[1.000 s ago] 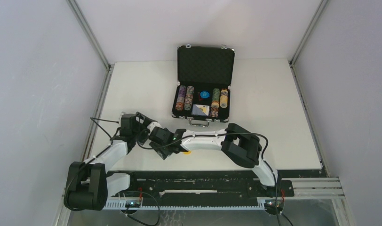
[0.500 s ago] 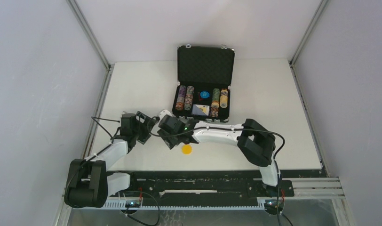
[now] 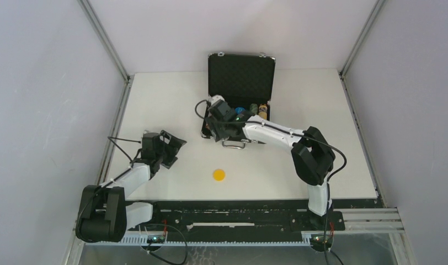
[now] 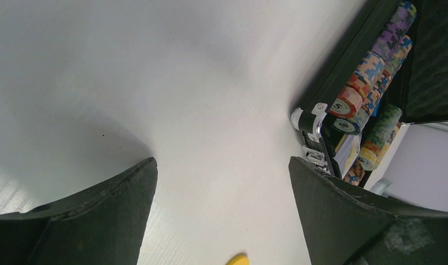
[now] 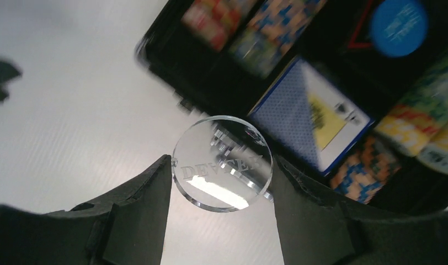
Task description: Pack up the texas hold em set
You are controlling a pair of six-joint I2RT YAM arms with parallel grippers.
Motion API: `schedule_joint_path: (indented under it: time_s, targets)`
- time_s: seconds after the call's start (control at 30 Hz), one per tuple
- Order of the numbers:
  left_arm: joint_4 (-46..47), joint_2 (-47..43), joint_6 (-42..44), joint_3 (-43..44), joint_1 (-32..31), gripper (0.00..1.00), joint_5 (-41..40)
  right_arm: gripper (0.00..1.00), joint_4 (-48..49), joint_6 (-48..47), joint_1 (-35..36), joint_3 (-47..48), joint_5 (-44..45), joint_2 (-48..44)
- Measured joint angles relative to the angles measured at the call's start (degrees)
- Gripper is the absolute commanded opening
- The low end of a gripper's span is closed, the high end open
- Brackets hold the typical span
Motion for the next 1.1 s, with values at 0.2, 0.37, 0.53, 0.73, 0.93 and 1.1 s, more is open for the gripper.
schedule_joint_path:
  time_s: [0.2, 0.37, 0.53, 0.73, 0.93, 1.1]
  targets:
    - [1.20, 0.87, 0.00, 0.00, 0.00, 0.94, 0.55, 0.55, -0.22, -1.57, -6.93, 10.27, -0.63, 6.34]
    - [2.51, 1.68, 0.02, 0.02, 0.00, 0.94, 1.20, 0.57, -0.37, -2.80, -11.21, 18.29, -0.85, 15.02]
    - [3.72, 2.84, 0.04, 0.22, 0.00, 0.94, 1.53, 0.80, -2.05, -2.56, -15.21, 26.64, -4.31, 21.97]
    - [4.90, 4.46, 0.13, 0.94, 0.00, 0.94, 1.73, 0.84, 0.55, -2.10, -17.92, 31.17, -6.91, 26.25]
    - [6.03, 6.01, 0.22, 1.62, 0.04, 0.94, 2.64, 0.84, 3.85, -2.14, -18.27, 23.93, -6.14, 22.86]
    - [7.23, 6.88, 0.26, 1.73, 0.07, 0.93, 3.50, 0.78, 4.96, -2.23, -17.73, 18.16, -3.69, 19.37]
